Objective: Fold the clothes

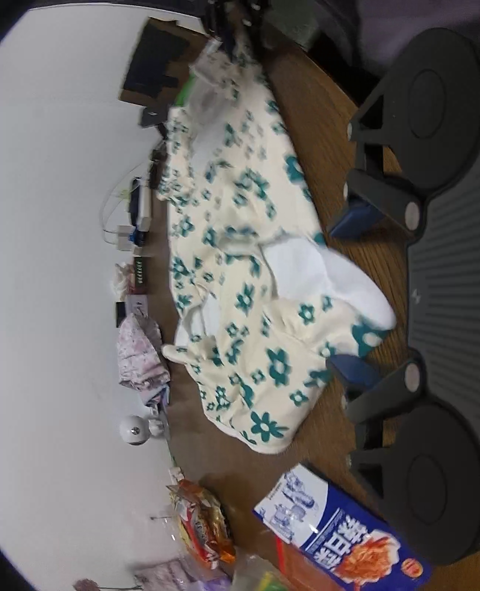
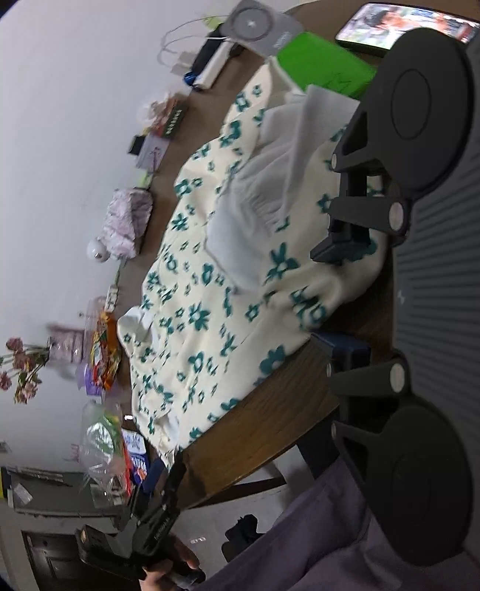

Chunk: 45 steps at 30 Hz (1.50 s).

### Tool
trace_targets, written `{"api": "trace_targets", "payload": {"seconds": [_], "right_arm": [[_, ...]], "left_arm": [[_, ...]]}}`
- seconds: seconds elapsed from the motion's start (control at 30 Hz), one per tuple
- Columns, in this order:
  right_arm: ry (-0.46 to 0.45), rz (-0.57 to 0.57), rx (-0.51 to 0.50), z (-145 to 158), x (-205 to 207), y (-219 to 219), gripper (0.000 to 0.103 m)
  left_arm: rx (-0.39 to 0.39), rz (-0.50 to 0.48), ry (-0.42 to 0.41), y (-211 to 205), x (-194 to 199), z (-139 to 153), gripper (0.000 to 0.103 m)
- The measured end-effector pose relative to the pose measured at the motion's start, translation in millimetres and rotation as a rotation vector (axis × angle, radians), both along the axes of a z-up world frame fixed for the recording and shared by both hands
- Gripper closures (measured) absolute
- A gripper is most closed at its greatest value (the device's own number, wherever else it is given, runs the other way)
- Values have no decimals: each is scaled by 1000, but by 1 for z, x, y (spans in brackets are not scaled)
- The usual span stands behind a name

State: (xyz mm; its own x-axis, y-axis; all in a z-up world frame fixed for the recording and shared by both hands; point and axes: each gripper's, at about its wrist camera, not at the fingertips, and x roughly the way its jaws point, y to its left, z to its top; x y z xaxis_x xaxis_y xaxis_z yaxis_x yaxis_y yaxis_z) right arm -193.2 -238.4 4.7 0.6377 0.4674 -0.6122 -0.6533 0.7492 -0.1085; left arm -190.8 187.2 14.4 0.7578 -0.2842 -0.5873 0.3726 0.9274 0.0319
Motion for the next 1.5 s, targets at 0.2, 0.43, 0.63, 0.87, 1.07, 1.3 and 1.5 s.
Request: {"api": "trace_targets", "payload": {"seconds": [0.2,0.43,0.63,0.87,1.07,1.3,1.5], "right_arm": [[16,-18,58,-4,6,-11,93],[13,30,131,18,1,-24,99],[-61,16,126,46,51,-25,99],[-136,-152,-68,37,134,25,79],[-189,-89,77,55,82,2,76],[3,-259,209,12,93,18,76],[78,-387,205,-3,110,21,78]], "left_arm": [[-40,5,1,18,6,-1,96],[-110,9,-109,21,-12,21,100],[-65,-24,-177,15,50,48,100],[10,52,19,-2,131,32,85],[-66,150,13,29,100,35,49],[-135,211,22,23,145,31,40],[-25,191,100,5,160,17,82]]}}
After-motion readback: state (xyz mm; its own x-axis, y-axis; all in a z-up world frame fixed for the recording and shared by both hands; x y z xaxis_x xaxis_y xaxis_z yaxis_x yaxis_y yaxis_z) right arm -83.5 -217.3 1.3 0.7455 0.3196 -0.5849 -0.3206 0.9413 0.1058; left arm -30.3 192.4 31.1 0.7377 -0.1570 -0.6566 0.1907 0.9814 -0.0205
